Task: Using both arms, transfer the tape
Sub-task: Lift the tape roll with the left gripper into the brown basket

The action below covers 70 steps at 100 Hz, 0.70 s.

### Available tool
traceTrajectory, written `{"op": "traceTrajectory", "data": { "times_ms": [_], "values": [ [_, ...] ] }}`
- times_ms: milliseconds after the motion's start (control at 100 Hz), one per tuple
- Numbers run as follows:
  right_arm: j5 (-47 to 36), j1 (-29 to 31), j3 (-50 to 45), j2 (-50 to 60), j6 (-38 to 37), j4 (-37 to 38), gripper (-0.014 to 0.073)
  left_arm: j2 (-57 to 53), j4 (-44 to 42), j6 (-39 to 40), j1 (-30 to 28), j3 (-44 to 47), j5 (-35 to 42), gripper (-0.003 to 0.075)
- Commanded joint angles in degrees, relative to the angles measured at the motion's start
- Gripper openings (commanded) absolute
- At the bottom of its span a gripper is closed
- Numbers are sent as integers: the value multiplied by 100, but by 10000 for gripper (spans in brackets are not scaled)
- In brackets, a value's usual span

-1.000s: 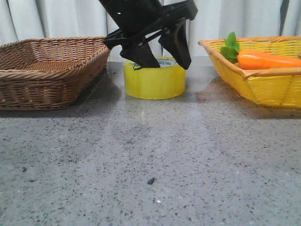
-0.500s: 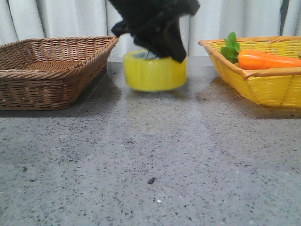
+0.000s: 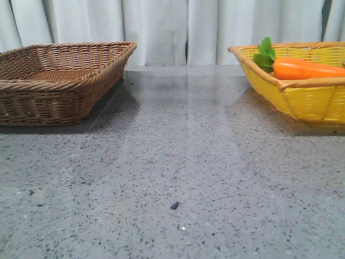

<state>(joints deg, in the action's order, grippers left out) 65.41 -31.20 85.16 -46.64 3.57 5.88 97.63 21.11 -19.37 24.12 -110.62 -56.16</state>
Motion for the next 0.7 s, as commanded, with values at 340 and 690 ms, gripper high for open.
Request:
{"op": "traceTrajectory", "data": {
  "times_ms": [340,690],
  "values": [
    [-581,0,-446,-5,40,-368,-67,-243,433,56,-1289,1610,309,287],
    [-819,0,-585,196,40,-637,-67,-735,679,206,-1211,1671,482,482]
  ]
}}
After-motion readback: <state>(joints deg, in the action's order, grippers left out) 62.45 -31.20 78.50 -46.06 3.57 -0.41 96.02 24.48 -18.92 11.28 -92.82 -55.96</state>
